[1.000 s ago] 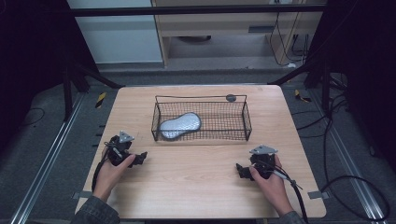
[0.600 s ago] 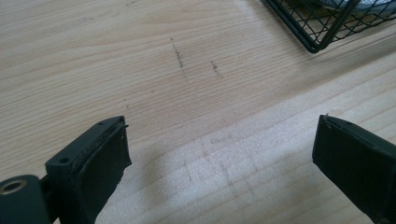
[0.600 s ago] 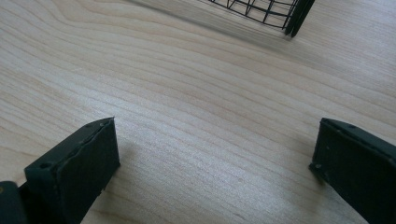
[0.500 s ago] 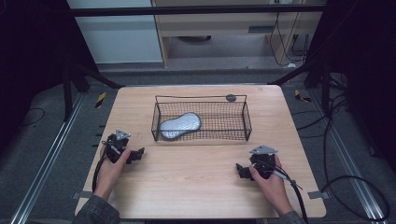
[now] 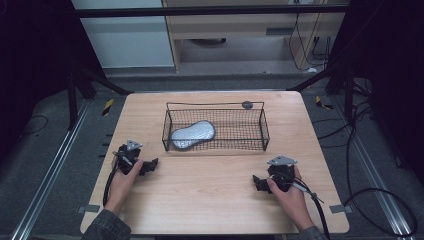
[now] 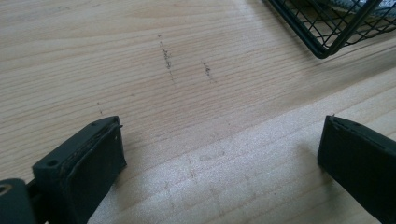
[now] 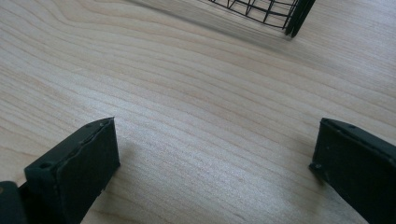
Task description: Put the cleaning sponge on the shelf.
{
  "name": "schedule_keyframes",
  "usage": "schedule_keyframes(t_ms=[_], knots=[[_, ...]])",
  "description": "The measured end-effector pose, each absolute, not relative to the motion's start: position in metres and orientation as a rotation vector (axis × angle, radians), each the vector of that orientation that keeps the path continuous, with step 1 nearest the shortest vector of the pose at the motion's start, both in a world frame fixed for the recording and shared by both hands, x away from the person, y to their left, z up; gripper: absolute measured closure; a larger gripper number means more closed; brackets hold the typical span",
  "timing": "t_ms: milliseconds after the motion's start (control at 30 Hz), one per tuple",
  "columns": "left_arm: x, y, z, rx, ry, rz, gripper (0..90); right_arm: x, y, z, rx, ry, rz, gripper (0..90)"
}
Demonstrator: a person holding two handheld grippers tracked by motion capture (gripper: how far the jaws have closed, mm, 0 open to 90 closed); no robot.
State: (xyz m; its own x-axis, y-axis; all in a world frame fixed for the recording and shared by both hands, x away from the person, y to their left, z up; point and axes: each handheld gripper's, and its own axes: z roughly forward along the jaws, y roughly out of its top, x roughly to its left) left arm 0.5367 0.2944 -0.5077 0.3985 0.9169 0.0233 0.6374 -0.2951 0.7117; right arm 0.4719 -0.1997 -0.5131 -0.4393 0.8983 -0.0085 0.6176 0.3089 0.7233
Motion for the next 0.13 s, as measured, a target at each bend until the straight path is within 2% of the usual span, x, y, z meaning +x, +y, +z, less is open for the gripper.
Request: schedule_keyframes(t_ms=[133], knots=[[0.5362,0.2941,-0.5077,2.035,1.326,0.583,0.0,0.4719,-0.1994,-0.5131,1.354,2.168,0.923,0.5]])
